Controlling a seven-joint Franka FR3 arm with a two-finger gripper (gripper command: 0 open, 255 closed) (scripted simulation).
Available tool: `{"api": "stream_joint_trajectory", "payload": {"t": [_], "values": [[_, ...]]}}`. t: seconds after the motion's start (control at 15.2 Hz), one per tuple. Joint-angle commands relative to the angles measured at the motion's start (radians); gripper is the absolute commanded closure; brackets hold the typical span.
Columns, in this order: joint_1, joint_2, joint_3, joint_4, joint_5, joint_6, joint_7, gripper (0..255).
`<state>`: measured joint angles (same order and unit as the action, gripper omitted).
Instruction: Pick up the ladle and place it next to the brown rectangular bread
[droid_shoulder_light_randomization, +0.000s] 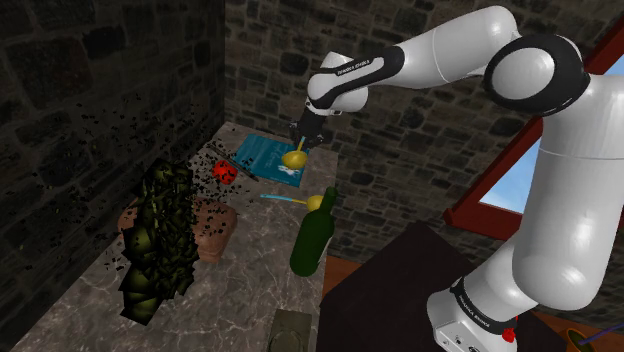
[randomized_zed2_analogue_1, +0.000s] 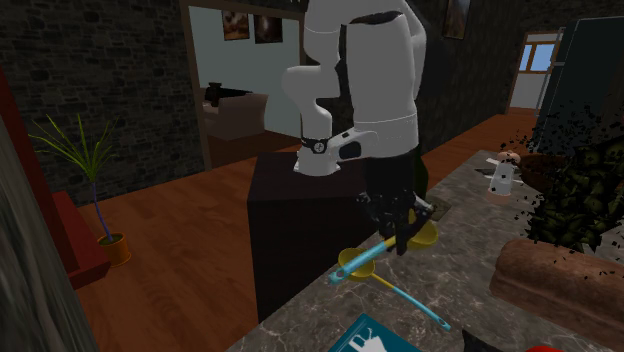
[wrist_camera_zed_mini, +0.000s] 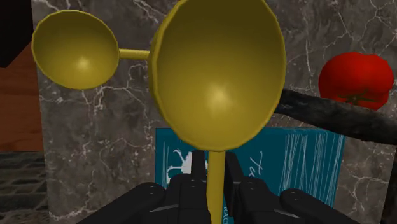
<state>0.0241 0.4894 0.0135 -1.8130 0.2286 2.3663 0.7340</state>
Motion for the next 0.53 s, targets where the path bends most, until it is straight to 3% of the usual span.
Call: {"api": "stream_joint_trajectory", "payload": {"t": [0.0, 0.46], "values": [[0.036, 0.006, 0.007, 0.014, -0.009, 0.001, 0.051, 255], [0.157, 0.054, 0.025, 0.087, -0.043, 0.000, 0.210, 255]]}}
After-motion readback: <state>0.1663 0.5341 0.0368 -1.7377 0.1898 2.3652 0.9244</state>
